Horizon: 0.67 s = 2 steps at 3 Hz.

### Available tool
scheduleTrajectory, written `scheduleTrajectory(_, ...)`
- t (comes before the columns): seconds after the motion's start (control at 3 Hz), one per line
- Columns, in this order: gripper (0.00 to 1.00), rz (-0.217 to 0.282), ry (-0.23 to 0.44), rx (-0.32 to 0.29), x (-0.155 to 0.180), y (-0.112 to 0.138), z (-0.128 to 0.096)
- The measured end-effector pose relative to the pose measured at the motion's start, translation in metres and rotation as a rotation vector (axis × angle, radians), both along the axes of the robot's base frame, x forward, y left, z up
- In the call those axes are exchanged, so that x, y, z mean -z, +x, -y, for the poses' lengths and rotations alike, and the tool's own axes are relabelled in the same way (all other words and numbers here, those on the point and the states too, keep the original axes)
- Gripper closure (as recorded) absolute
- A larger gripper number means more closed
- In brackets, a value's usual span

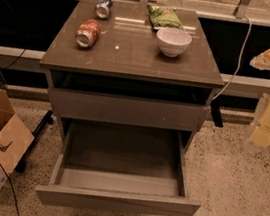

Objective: Close middle drawer

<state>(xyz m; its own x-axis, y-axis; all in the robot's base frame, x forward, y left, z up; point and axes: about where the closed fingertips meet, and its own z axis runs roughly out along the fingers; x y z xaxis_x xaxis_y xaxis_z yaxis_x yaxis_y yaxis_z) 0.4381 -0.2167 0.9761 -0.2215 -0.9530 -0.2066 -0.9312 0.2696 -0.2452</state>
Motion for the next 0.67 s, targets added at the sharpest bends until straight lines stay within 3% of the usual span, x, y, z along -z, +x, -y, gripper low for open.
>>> scheduleTrajectory(0.33,0.0,0.0,0.0,0.0,-0.0001,0.0,0.0)
scheduleTrajectory(0.67,0.27,0.002,0.011,0.011,0.0034,0.0007,0.0012)
